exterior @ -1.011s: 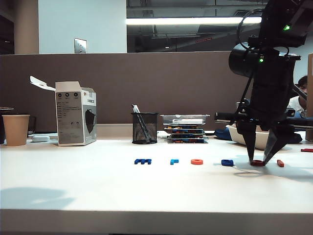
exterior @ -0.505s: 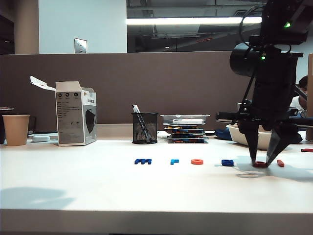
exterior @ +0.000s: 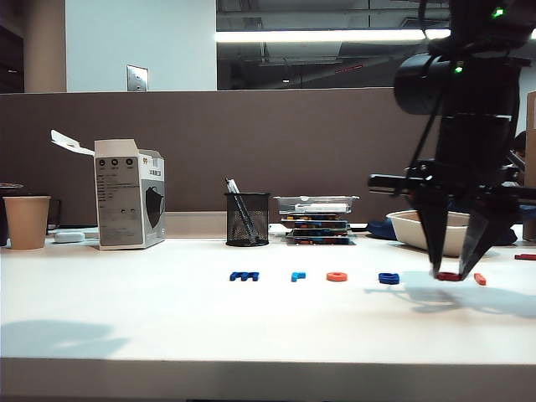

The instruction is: Select the appropriate letters from the row of letter magnets placed on the table to arrange into the word "big".

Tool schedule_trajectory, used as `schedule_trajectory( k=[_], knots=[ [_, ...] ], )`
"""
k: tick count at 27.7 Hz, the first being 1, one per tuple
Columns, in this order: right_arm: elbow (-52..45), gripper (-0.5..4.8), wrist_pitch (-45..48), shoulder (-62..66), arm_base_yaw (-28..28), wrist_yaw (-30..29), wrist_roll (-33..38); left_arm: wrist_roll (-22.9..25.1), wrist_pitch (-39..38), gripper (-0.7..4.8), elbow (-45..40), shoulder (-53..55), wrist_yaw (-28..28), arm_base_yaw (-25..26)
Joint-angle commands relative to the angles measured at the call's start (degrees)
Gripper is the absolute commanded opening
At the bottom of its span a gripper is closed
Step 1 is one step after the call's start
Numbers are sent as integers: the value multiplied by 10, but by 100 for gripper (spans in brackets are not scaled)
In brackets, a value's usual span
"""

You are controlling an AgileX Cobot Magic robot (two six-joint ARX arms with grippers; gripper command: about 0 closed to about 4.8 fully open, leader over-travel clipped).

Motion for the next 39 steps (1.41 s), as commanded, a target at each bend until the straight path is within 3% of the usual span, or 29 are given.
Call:
schedule_trajectory(
  k=[1,5,12,22,39],
  knots=[
    [1,107,-4,-2,30,-5,2,4,3,-5,2,0,-4,0],
    [1,107,7,-2,63,-5,4,4,3,-5,2,0,-4,0],
    [1,107,24,-2,109,-7,90,4,3,-5,2,0,-4,0],
    [-1,107,50,5,176,-25,111,4,3,-5,2,0,-4,0],
    [-1,107,99,19,207,-16,137,4,3,-5,2,0,-4,0]
  ],
)
